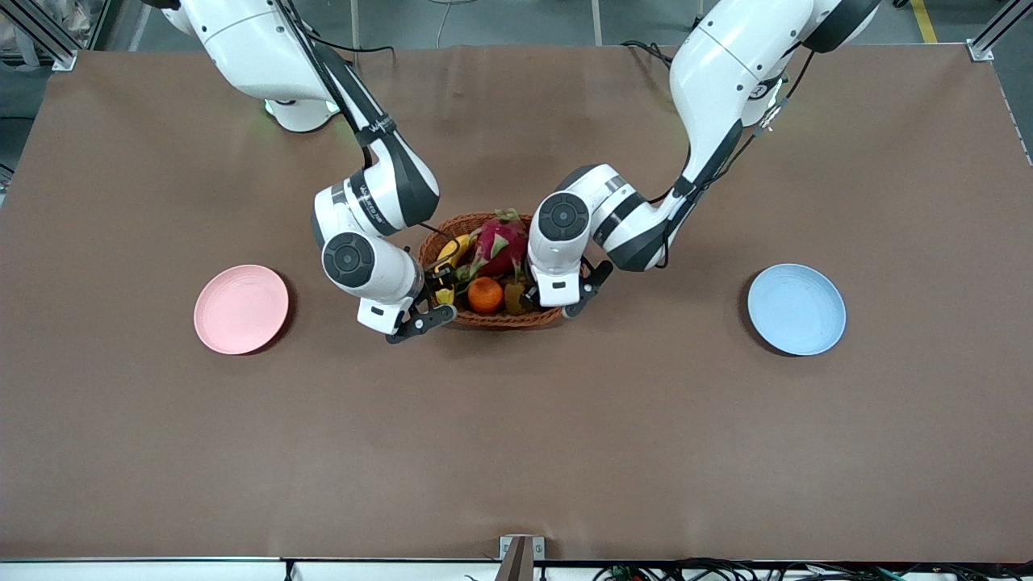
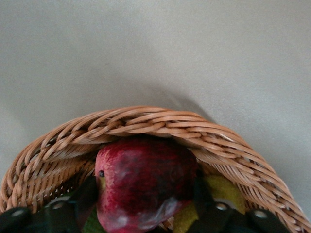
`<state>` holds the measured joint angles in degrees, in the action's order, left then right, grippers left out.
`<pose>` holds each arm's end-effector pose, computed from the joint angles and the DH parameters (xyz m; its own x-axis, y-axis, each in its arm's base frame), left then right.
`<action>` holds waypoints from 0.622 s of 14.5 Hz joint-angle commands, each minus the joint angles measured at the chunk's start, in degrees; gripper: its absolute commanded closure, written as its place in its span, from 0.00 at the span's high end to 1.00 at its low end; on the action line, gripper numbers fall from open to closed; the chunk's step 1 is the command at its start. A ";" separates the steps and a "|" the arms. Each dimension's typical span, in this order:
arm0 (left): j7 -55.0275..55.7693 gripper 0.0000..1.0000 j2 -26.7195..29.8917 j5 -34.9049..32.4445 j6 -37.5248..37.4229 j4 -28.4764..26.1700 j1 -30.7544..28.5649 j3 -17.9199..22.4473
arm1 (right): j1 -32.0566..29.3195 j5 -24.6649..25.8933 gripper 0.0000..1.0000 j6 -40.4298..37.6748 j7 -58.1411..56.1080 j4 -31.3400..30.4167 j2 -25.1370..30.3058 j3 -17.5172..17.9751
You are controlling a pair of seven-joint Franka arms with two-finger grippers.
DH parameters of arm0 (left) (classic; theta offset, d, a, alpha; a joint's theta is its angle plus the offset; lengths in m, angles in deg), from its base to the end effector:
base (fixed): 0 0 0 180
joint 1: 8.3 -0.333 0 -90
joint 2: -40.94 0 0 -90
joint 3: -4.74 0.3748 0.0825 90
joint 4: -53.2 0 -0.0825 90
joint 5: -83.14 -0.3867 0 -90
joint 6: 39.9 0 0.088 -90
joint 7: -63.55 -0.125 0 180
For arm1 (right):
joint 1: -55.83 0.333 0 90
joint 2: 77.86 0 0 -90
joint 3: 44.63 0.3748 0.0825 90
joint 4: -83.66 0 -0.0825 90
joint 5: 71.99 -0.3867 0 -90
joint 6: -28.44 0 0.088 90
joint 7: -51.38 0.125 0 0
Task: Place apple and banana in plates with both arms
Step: 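Lower the left gripper onto the red apple while the right gripper reaches the banana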
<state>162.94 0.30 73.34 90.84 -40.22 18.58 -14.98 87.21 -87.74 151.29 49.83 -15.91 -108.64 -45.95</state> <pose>0.5300 -0.4962 0.2468 0.6305 0.7708 -0.0910 0.7723 -0.6347 -0.0252 0.5826 0.3571 0.2914 0.9108 0.3889 -0.1388 0.3590 -0.9118 -0.1994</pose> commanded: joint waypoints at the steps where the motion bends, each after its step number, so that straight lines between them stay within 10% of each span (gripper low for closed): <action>1: 1.34 0.45 0.47 -1.45 0.13 -0.71 0.28 0.39 | 1.40 -1.39 0.67 0.98 0.14 0.96 -0.95 -0.44; 4: 1.25 0.20 1.26 -1.45 -0.48 -0.63 -0.07 0.39 | 1.58 -0.69 0.64 1.16 0.05 1.05 -1.13 -0.44; 9: 0.55 0.10 6.35 -1.45 -7.67 -0.36 -0.60 0.12 | 2.46 -0.42 0.63 1.59 -0.12 1.05 -1.57 -0.52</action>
<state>162.94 2.47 73.27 87.50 -39.77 18.30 -14.95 88.72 -87.74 152.38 49.79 -15.63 -109.63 -45.96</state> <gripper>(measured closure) 0.278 0.366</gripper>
